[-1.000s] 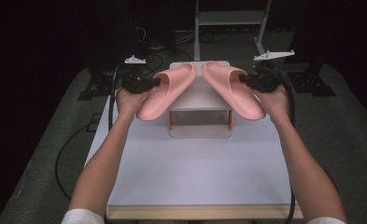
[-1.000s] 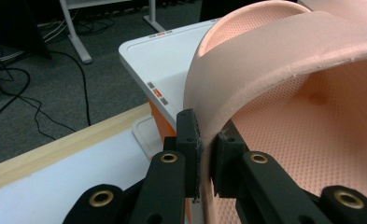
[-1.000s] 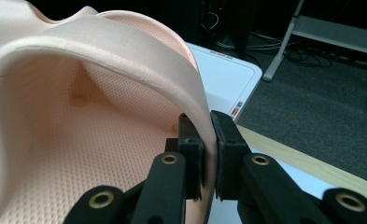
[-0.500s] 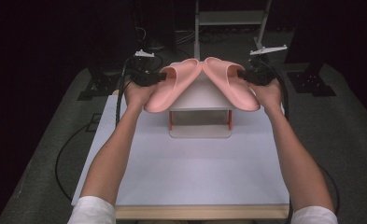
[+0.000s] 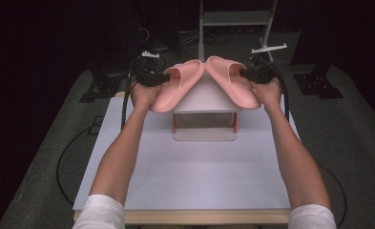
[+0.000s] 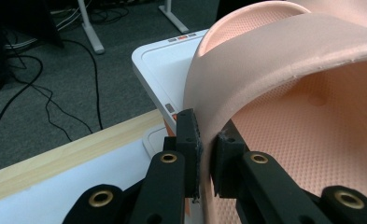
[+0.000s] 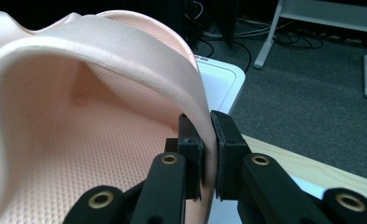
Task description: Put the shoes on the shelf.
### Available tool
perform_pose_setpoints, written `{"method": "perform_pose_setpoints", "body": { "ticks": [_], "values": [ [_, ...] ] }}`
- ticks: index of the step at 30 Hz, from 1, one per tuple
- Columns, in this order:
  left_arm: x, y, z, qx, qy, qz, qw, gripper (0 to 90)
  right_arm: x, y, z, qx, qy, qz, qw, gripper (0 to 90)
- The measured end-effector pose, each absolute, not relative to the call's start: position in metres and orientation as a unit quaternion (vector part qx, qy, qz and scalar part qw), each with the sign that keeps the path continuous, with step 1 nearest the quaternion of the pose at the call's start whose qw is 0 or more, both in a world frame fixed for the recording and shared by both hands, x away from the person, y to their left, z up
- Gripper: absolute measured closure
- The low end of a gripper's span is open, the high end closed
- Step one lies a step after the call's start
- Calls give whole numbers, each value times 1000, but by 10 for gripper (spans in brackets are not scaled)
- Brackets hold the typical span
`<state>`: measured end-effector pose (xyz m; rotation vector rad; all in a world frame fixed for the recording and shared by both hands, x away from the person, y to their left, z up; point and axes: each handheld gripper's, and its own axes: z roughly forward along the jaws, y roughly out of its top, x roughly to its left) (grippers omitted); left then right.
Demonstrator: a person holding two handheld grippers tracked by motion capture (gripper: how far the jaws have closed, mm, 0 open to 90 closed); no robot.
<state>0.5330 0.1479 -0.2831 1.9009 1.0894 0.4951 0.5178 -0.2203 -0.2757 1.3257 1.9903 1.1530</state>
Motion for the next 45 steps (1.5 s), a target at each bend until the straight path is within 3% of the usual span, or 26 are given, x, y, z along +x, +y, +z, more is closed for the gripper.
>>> {"method": "perform_pose_setpoints", "body": {
  "ticks": [19,26,33,34,37,45],
  "values": [
    [546,128,-280,765,457,222,397,824,533,-209,-278,510,723,390,254,828],
    [542,123,-281,768,448,222,400,743,531,-205,-280,507,726,383,262,800],
    [539,126,-281,764,448,205,416,687,529,-202,-279,506,729,382,257,750],
    [539,127,-282,766,446,204,416,650,529,-202,-280,506,730,386,251,706],
    [537,129,-280,767,441,205,418,600,527,-203,-280,504,729,391,248,683],
    [529,129,-278,773,422,205,427,566,518,-212,-283,497,724,417,235,580]
  ]
}}
